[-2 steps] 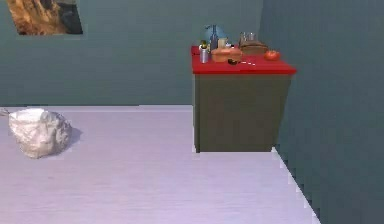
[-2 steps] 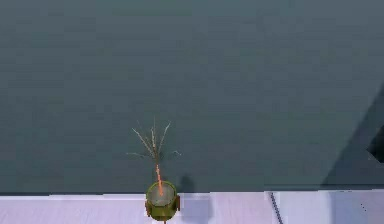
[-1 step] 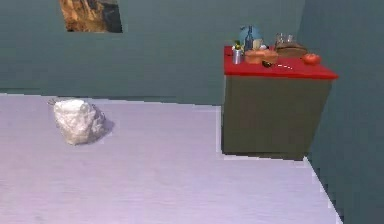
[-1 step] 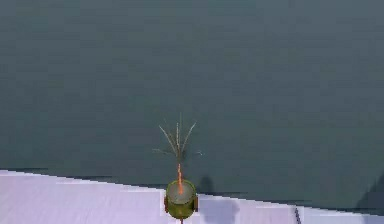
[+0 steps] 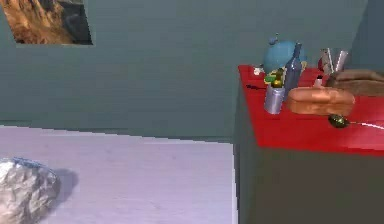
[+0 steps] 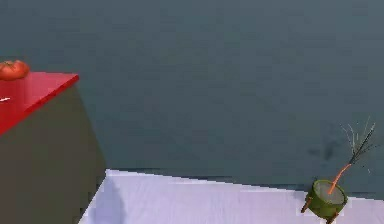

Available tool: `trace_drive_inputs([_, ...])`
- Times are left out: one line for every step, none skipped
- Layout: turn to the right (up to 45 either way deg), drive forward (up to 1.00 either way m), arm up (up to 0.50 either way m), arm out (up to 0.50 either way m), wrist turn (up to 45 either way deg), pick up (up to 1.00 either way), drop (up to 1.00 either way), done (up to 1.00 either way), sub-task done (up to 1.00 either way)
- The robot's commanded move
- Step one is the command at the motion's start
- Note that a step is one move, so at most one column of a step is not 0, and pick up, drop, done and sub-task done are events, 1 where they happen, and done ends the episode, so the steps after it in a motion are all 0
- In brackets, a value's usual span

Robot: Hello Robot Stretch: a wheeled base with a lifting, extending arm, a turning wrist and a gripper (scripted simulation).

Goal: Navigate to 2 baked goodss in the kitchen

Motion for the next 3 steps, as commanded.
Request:
trace_drive_inputs([-6.0, 0.00, 0.00, 0.00, 0.0, 0.00, 0.00, 0.00, 0.00])
trace_drive_inputs([0.0, 0.35, 0.00, 0.00, 0.0, 0.00, 0.00, 0.00, 0.00])
trace_drive_inputs([45.0, 0.00, 0.00, 0.00, 0.0, 0.00, 0.00, 0.00, 0.00])
